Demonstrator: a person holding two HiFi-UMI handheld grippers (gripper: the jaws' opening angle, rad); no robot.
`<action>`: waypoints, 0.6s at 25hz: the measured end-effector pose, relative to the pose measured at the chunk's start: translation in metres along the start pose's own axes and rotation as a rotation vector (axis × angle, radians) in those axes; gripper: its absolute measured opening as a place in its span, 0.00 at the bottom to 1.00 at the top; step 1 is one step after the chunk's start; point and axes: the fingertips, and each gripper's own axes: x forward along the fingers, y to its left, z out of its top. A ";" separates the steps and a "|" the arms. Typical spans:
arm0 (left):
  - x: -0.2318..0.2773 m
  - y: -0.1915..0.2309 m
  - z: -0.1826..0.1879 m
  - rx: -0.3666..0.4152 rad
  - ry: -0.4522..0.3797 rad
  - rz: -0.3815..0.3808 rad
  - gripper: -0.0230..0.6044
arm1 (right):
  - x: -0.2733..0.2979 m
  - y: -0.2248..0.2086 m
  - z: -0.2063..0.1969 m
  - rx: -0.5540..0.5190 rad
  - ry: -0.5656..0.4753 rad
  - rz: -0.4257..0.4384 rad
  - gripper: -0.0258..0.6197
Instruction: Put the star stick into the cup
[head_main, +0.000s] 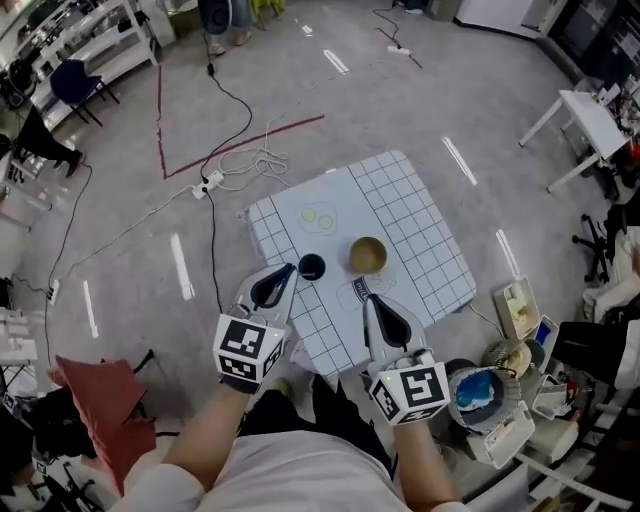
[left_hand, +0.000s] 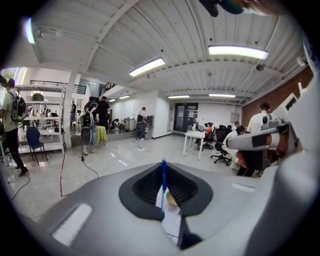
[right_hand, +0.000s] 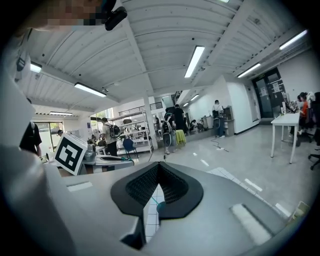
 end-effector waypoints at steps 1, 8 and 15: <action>0.007 0.003 -0.001 -0.003 0.007 0.008 0.07 | 0.007 -0.004 -0.001 0.004 0.007 0.008 0.06; 0.040 0.014 -0.024 -0.026 0.055 0.025 0.07 | 0.036 -0.018 -0.020 0.037 0.066 0.042 0.06; 0.072 0.024 -0.069 -0.034 0.114 -0.020 0.07 | 0.058 -0.021 -0.057 0.072 0.129 0.004 0.06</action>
